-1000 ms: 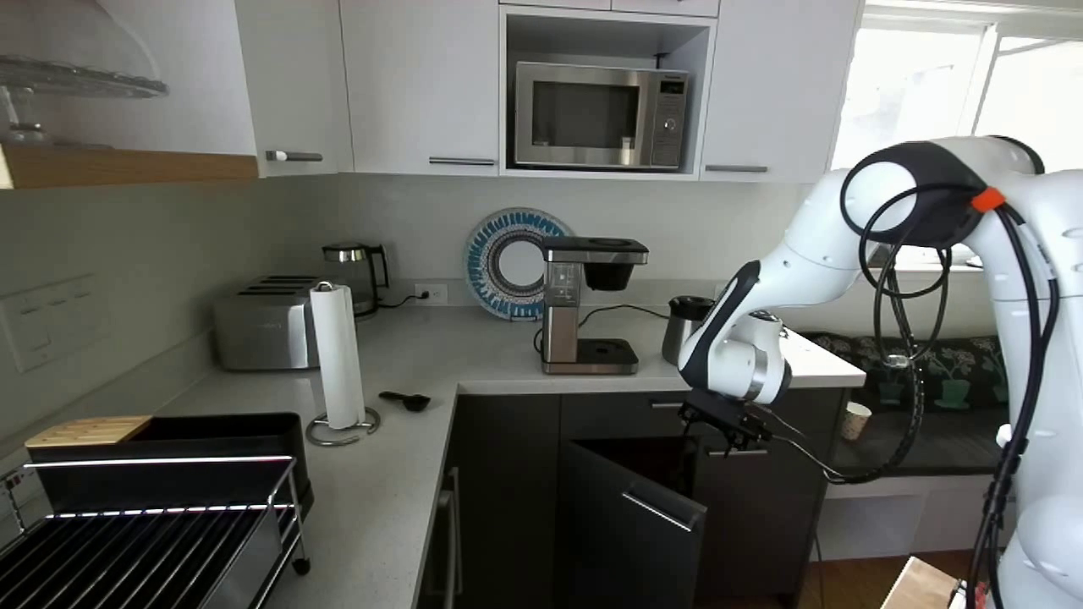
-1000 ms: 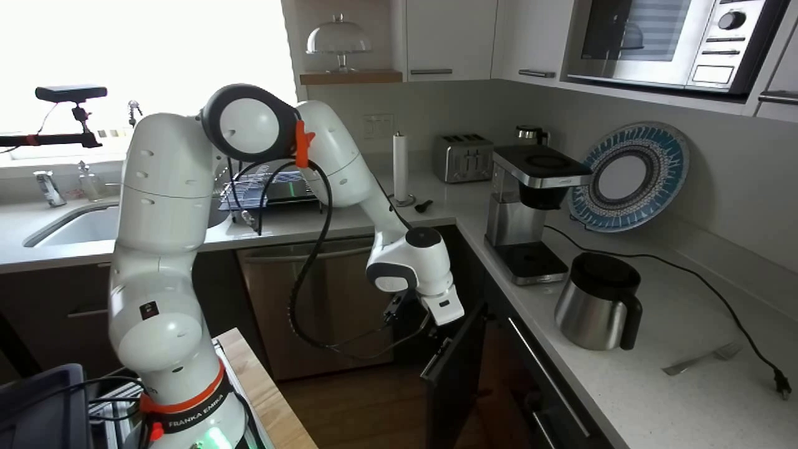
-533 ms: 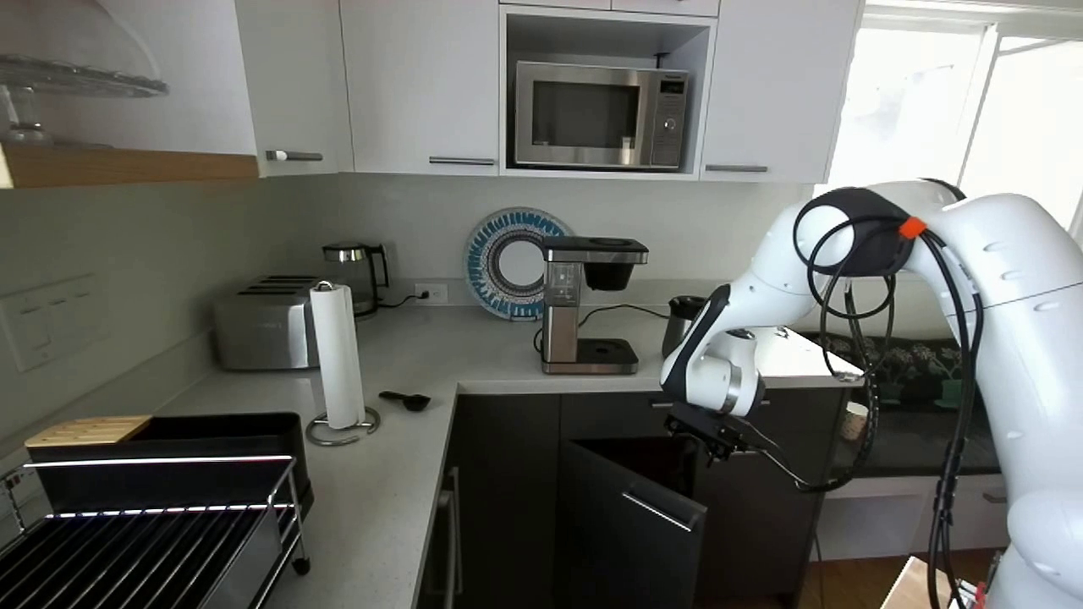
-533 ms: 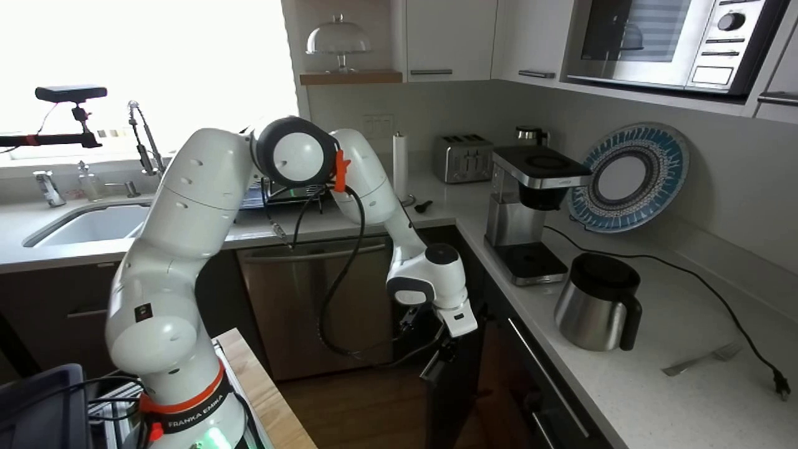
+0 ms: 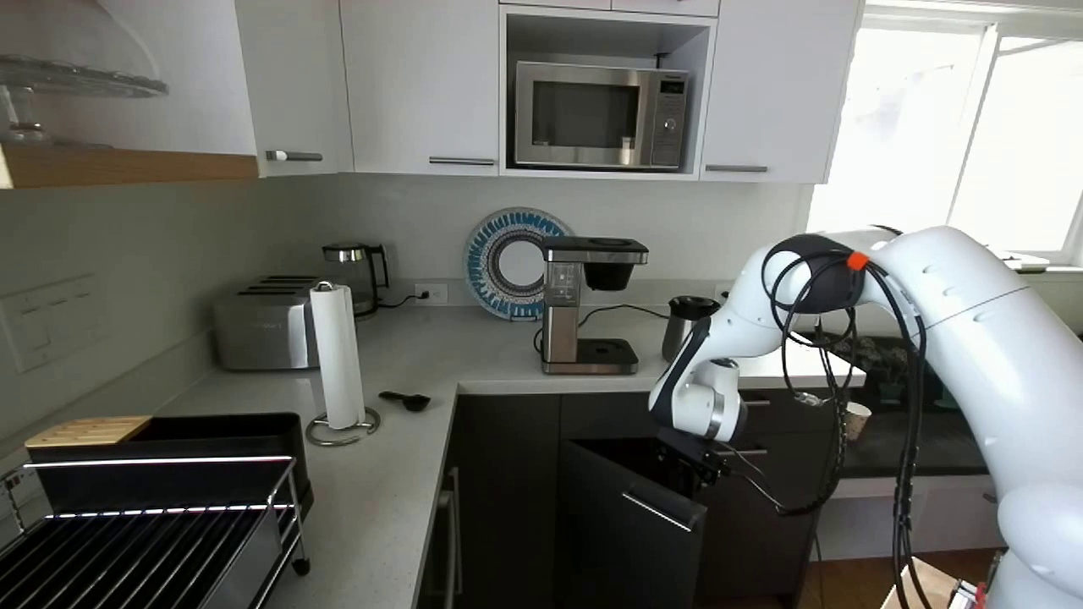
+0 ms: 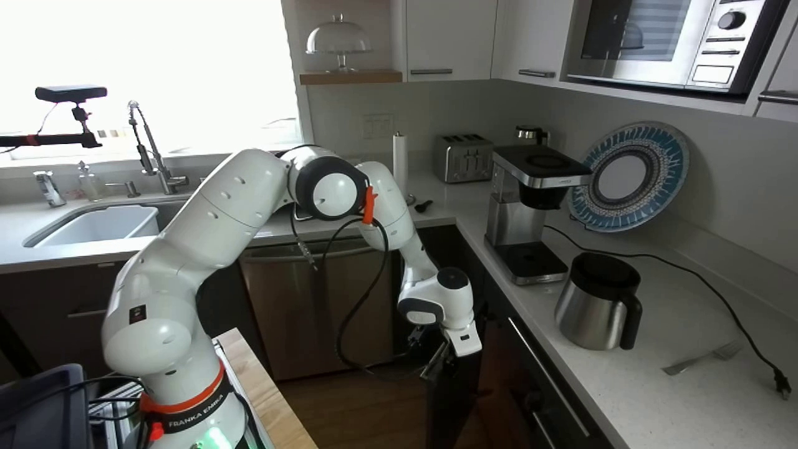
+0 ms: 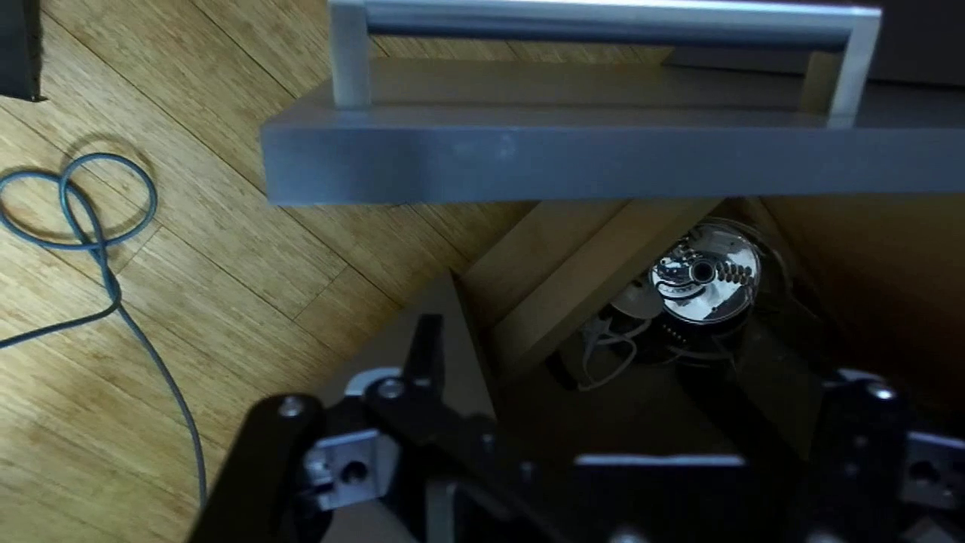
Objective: Open the already opened cabinet door wider
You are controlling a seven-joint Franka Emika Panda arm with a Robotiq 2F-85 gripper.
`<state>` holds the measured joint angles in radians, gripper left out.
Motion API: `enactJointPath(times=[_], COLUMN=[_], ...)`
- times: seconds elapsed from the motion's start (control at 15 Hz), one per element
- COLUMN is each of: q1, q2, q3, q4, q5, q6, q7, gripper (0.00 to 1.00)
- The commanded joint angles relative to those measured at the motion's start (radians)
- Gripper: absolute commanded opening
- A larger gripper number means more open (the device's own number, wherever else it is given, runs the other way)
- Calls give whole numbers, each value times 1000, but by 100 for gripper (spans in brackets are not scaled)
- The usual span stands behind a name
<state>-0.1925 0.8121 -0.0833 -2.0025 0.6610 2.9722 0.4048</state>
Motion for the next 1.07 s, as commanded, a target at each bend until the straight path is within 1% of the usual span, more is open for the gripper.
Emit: enactJointPath(times=[0.0,0.07,0.2,0.4,0.6,0.73,1.0], q1=[-19,-14,-27,-30,-48,-84,-108], q2=[84,86,84,91,96,115,180], q3=[15,6,19,19,28,65,126], q4=[86,93,111,151,185,220,292], q5=[3,-3,-1,10,24,63,209], q6=[-43,-103,-214,-324,-429,-495,-540], q7=[37,58,68,84,95,64,49], gripper=[100,100,100,100,100,100,100])
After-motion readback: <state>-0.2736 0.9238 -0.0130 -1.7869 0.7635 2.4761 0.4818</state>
